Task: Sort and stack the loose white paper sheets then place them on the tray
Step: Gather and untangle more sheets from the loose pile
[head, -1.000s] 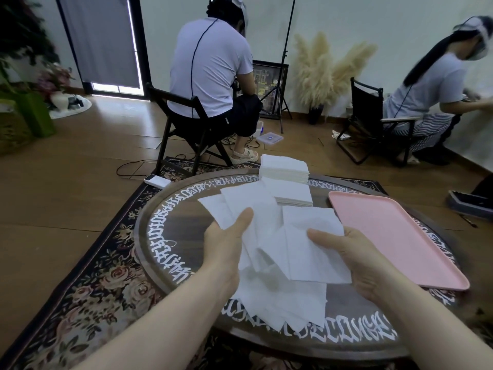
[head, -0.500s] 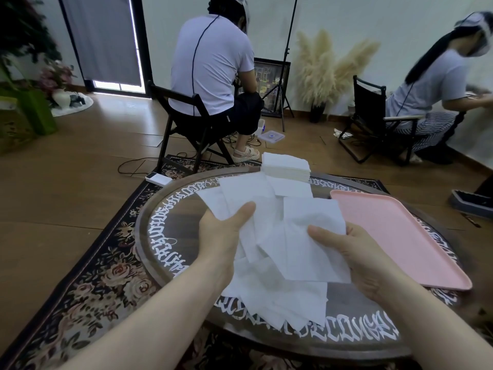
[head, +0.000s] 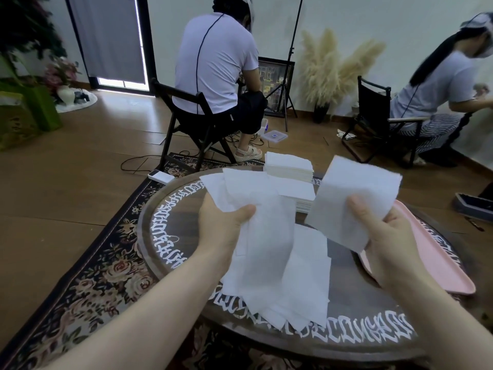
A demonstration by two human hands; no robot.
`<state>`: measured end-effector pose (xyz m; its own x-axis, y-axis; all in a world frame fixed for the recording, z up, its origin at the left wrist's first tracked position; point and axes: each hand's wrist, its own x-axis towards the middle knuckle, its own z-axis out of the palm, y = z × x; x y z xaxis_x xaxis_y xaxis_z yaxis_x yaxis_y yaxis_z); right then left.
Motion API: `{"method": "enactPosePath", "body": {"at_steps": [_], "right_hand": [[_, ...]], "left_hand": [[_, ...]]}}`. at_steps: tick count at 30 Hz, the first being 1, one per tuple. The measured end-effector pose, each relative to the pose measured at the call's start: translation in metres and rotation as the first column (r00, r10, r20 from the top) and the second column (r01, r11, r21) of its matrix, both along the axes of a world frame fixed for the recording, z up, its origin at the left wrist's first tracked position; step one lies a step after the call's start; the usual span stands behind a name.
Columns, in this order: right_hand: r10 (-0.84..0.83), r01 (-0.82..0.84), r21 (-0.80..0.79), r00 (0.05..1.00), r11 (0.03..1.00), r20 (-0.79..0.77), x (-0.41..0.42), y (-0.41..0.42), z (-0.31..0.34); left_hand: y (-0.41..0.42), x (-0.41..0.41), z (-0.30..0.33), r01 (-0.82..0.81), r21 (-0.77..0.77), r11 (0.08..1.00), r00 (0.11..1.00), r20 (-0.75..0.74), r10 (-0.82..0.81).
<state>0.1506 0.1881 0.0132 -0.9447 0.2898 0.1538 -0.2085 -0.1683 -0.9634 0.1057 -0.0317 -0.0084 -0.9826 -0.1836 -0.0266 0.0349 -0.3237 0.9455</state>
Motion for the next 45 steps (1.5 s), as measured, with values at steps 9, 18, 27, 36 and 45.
{"method": "enactPosePath", "body": {"at_steps": [9, 18, 27, 36, 45], "right_hand": [[0.314, -0.321, -0.020, 0.910, 0.947, 0.271, 0.005, -0.031, -0.015], [0.252, -0.253, -0.030, 0.939, 0.967, 0.232, 0.005, -0.037, -0.015], [0.242, -0.248, 0.003, 0.946, 0.969, 0.216, 0.005, -0.038, -0.015], [0.234, -0.244, 0.019, 0.949, 0.970, 0.212, 0.007, -0.041, -0.013], [0.170, -0.189, 0.057, 0.956, 0.980, 0.240, 0.007, -0.047, -0.015]], "left_hand": [[0.007, 0.002, 0.001, 0.041, 0.063, 0.997, 0.998, -0.046, -0.038], [0.012, 0.005, 0.000, 0.063, 0.102, 0.993, 0.995, -0.083, -0.054], [0.019, 0.007, 0.000, 0.071, 0.152, 0.986, 0.996, -0.061, -0.062], [0.020, 0.012, 0.005, 0.116, 0.169, 0.979, 0.993, -0.055, -0.108], [0.021, 0.015, 0.006, 0.108, 0.170, 0.979, 0.994, -0.032, -0.105]]}}
